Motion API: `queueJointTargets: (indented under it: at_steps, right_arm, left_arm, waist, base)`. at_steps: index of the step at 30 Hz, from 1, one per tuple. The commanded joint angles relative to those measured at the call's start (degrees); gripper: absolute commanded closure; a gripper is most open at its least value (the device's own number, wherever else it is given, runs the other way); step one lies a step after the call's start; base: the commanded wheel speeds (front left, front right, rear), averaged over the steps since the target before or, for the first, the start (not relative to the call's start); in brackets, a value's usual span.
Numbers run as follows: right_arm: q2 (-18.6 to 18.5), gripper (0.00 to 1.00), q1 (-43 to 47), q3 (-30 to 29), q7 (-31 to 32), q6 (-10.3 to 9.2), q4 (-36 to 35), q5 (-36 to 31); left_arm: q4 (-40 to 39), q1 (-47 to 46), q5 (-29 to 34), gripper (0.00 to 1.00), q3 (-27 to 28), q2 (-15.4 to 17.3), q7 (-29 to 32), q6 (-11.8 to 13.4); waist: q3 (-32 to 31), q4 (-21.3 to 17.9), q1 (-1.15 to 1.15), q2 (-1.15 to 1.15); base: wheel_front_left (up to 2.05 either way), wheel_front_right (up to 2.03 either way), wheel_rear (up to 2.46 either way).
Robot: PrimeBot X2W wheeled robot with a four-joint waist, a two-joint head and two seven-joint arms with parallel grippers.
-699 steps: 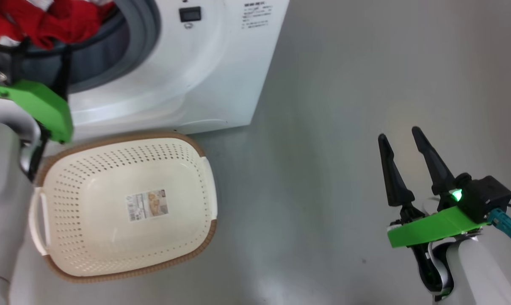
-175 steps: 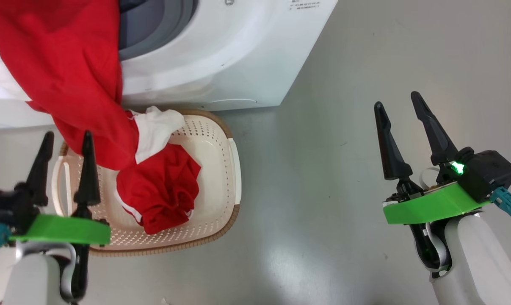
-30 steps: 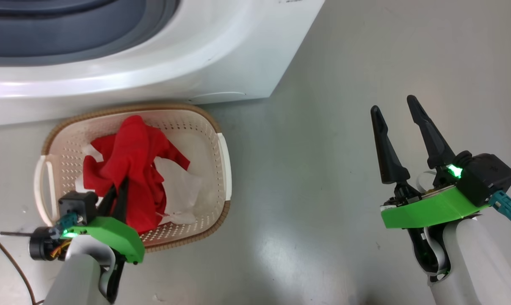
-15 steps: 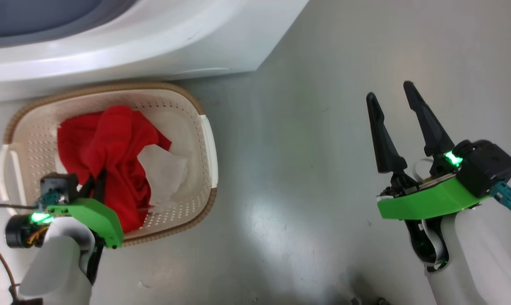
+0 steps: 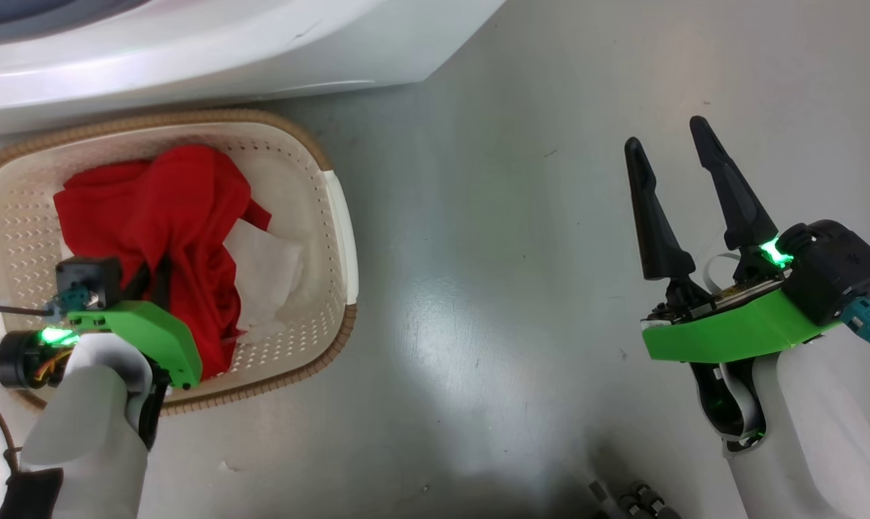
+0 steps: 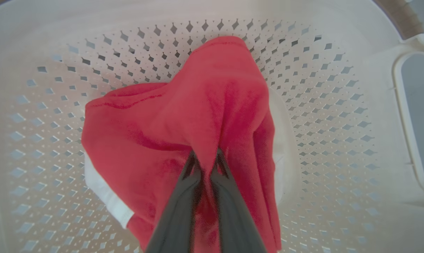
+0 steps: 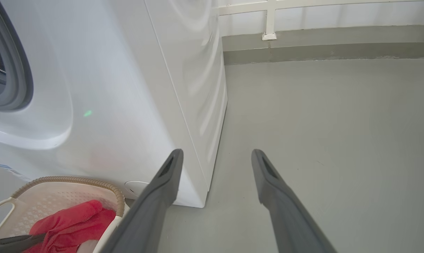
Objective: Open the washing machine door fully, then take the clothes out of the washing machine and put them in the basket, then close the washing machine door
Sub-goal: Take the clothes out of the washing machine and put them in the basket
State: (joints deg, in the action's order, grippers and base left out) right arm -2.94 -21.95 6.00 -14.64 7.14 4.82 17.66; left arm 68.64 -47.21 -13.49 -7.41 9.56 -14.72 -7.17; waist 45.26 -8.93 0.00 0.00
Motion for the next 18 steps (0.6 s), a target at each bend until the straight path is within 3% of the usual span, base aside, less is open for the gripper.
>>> queueJointTargets:
  at_steps: [1,2,3,18]
  right_arm:
    - [0.1,0.00,0.4,0.9,-0.4,0.35,-1.2,0.3]
    - [0.1,0.00,0.4,0.9,-0.4,0.35,-1.1,0.2]
    - [0.1,0.00,0.4,0.8,-0.4,0.35,-1.1,0.2]
    - [0.1,0.00,2.1,-0.8,-0.4,0.35,1.6,-1.1]
  left_arm:
    - [0.0,0.9,-0.8,0.60,0.8,2.1,-0.3,-0.3]
    - [-0.1,0.9,-1.1,0.36,0.7,2.1,-0.3,-0.3]
    - [-0.2,0.9,-1.4,0.02,0.6,2.0,-0.3,-0.3]
    - [-9.4,7.4,-4.7,0.00,2.1,1.5,-0.3,-0.3]
  waist:
    - [-0.2,0.1,0.00,0.00]
    - [-0.3,0.2,0.00,0.00]
    - [-0.6,0.3,0.00,0.00]
    - [-10.0,2.8,0.00,0.00]
  base:
    - [0.00,0.00,0.00]
    - [0.00,0.00,0.00]
    - [0.00,0.00,0.00]
    - [0.00,0.00,0.00]
